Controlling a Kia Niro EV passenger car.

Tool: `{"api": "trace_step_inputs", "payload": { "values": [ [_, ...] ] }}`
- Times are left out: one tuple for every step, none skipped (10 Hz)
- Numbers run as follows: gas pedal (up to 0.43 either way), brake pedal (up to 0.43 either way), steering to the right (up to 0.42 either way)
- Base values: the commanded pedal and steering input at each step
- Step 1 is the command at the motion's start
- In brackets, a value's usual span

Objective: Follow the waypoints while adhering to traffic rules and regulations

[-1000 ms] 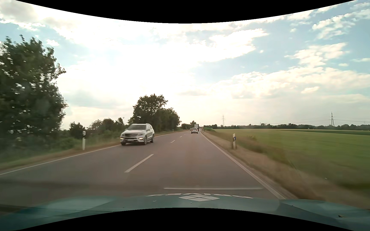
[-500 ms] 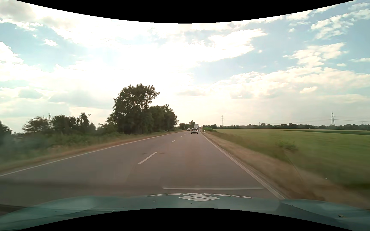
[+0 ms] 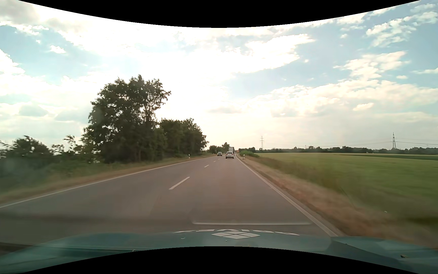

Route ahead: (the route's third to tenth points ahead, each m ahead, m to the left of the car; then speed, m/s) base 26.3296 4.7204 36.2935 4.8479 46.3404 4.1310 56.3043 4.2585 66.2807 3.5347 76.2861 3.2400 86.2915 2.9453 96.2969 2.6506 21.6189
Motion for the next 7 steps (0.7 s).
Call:
{"api": "trace_step_inputs", "payload": {
  "values": [
    [0.209,0.000,0.002],
    [0.209,0.000,0.002],
    [0.209,0.000,0.002],
    [0.209,0.000,0.002],
    [0.209,0.000,0.002],
    [0.209,0.000,0.002],
    [0.209,0.000,0.001]
  ]
}}
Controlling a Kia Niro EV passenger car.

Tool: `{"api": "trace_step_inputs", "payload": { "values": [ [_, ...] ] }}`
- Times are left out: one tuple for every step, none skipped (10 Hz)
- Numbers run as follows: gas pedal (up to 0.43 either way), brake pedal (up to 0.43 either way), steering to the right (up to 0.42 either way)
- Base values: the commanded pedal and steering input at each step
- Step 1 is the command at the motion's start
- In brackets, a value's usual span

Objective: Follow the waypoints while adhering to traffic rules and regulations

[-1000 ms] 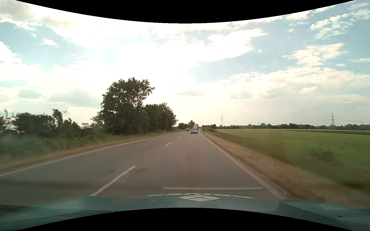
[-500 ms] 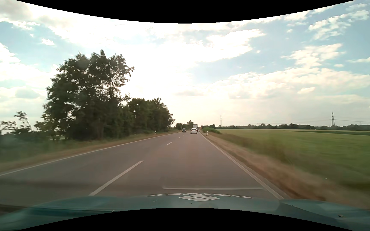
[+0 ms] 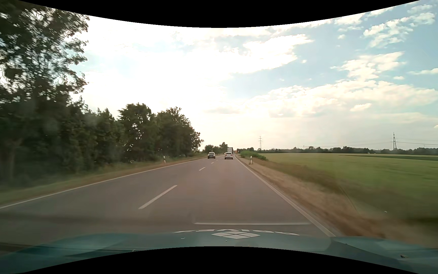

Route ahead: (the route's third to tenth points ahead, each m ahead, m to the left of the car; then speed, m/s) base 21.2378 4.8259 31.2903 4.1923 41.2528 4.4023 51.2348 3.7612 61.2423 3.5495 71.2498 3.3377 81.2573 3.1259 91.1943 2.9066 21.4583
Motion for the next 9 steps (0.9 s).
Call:
{"api": "trace_step_inputs", "payload": {
  "values": [
    [0.209,0.000,0.001],
    [0.209,0.000,0.001],
    [0.209,0.000,0.001],
    [0.209,0.000,0.001],
    [0.209,0.000,0.001],
    [0.209,0.000,0.000],
    [0.209,0.000,0.001],
    [0.209,0.000,0.000],
    [0.197,0.000,0.000]
  ]
}}
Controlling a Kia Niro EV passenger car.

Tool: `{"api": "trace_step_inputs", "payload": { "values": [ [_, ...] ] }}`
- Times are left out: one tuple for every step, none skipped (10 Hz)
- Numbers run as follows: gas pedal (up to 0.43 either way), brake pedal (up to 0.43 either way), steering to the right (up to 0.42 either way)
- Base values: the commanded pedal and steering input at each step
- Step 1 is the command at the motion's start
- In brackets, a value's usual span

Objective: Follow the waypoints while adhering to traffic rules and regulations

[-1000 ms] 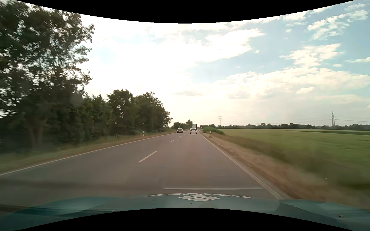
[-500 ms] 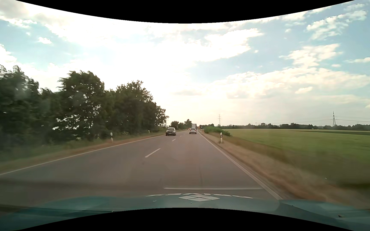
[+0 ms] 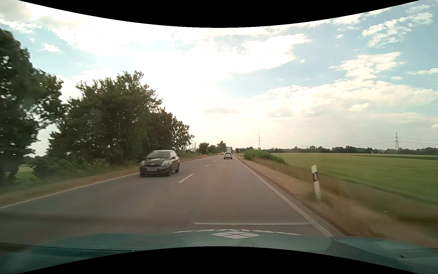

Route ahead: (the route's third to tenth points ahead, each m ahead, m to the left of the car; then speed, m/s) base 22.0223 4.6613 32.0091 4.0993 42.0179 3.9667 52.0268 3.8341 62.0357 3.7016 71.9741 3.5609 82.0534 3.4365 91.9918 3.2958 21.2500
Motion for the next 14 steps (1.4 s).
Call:
{"api": "trace_step_inputs", "payload": {
  "values": [
    [0.197,0.000,0.000],
    [0.197,0.000,0.000],
    [0.197,0.000,0.000],
    [0.197,0.000,0.000],
    [0.197,0.000,0.000],
    [0.197,0.000,0.000],
    [0.197,0.000,0.000],
    [0.197,0.000,0.000],
    [0.197,0.000,0.000],
    [0.197,0.000,0.000],
    [0.197,0.000,0.000],
    [0.197,0.000,0.000],
    [0.197,0.000,0.000],
    [0.197,0.000,0.000]
  ]
}}
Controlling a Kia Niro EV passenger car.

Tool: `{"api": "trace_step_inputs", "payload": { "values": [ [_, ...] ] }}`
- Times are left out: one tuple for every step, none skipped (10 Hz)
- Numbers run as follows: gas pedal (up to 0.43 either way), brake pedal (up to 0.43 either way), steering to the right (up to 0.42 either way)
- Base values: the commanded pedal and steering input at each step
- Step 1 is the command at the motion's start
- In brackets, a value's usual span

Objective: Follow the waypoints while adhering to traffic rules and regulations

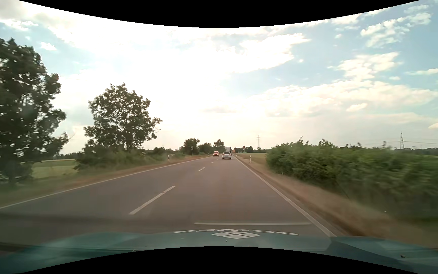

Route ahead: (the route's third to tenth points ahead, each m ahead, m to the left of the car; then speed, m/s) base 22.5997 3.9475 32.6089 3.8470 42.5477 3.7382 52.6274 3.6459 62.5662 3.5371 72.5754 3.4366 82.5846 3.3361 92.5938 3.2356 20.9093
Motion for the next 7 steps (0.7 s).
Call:
{"api": "trace_step_inputs", "payload": {
  "values": [
    [0.197,0.000,-0.001],
    [0.197,0.000,0.000],
    [0.197,0.000,0.000],
    [0.197,0.000,0.000],
    [0.197,0.000,0.000],
    [0.197,0.000,0.000],
    [0.197,0.000,0.000]
  ]
}}
